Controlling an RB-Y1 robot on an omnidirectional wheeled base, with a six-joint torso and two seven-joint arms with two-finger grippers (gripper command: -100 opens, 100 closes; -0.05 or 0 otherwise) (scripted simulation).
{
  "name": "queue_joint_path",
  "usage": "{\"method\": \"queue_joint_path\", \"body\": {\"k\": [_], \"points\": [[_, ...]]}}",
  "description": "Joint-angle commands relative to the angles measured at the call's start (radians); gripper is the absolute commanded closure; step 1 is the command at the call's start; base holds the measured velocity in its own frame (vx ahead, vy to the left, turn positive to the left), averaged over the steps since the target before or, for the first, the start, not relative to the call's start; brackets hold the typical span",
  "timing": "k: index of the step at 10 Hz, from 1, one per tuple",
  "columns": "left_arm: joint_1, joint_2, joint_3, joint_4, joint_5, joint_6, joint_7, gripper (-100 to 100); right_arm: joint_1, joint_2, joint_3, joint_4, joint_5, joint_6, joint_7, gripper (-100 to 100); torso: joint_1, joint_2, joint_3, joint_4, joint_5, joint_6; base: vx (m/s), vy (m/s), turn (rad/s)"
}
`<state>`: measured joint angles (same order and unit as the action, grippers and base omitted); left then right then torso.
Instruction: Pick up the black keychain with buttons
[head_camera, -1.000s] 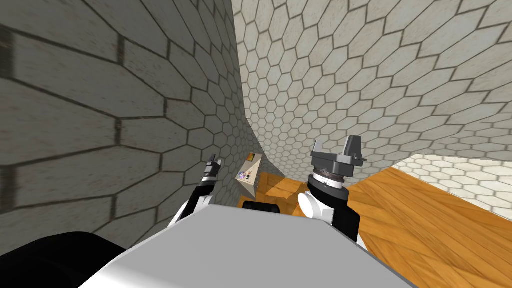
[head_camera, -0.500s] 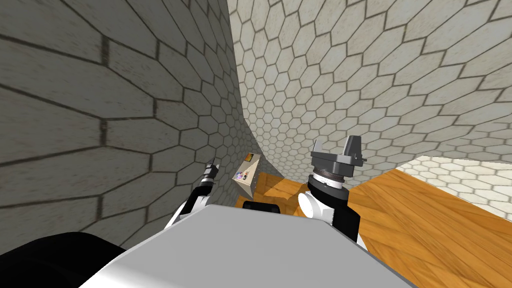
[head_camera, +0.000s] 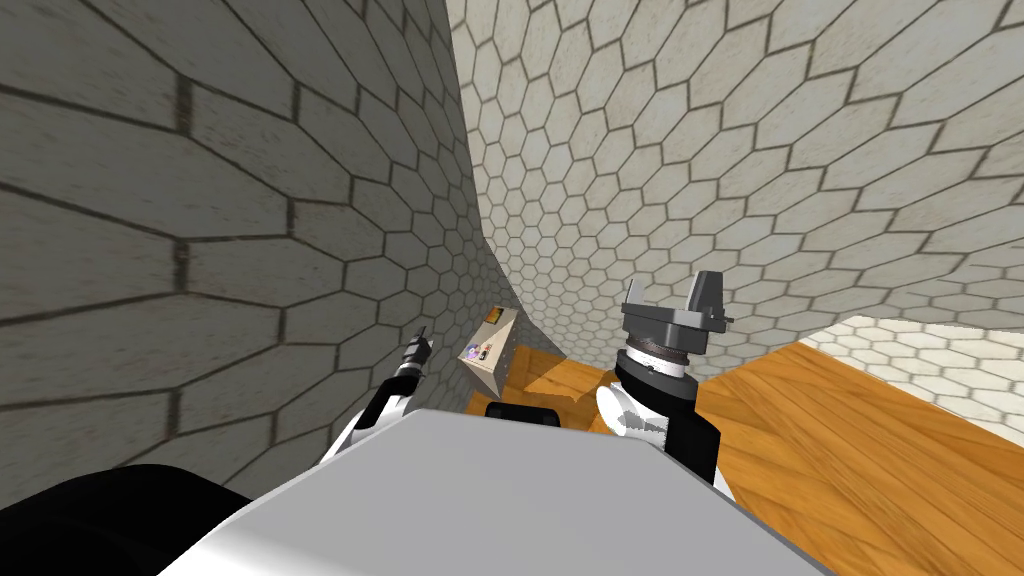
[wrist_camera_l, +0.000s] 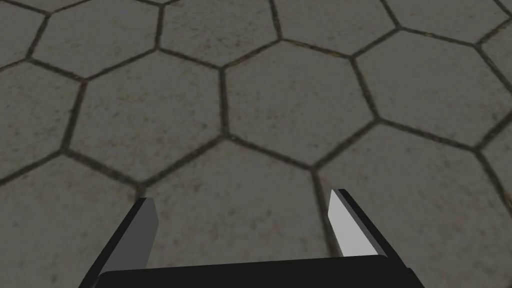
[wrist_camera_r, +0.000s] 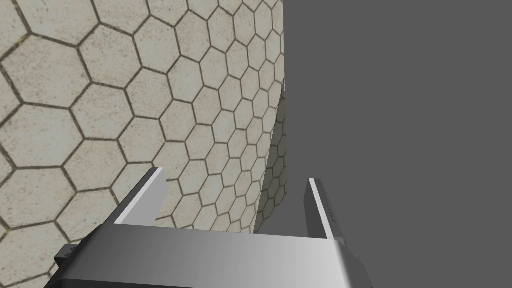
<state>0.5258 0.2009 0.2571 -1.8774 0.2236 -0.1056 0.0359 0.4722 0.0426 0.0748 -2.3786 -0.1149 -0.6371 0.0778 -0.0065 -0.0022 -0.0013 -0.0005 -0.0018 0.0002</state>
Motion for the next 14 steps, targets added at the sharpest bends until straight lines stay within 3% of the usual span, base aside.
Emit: {"method": "queue_joint_path", "body": {"k": [1, 9, 11, 14], "points": [[-0.021, 0.008, 0.025, 0.05, 0.023, 0.05, 0.0, -100, 0.0, 0.0, 0.0, 0.0, 0.0, 0.0, 0.0, 0, 0.0, 0.0, 0.0, 0.0, 0.0, 0.0, 0.031, -0.103, 0.027], [-0.068, 0.041, 0.098, 0.22, 0.1, 0.275, 0.026, -100, 0.0, 0.0, 0.0, 0.0, 0.0, 0.0, 0.0, 0, 0.003, 0.0, 0.0, 0.0, 0.001, 0.0, 0.033, -0.09, 0.049], [-0.068, 0.041, 0.098, 0.235, 0.1, 0.303, 0.026, -100, 0.0, 0.0, 0.0, 0.0, 0.0, 0.0, 0.0, 0, 0.002, 0.001, 0.0, 0.0, 0.0, 0.0, 0.007, -0.06, 0.001], [-0.098, 0.056, 0.127, 0.32, 0.132, 0.395, 0.048, -100, 0.0, 0.0, 0.0, 0.0, 0.0, 0.0, 0.0, 0, 0.004, 0.0, 0.0, 0.0, 0.001, 0.0, 0.033, -0.069, 0.053]]}}
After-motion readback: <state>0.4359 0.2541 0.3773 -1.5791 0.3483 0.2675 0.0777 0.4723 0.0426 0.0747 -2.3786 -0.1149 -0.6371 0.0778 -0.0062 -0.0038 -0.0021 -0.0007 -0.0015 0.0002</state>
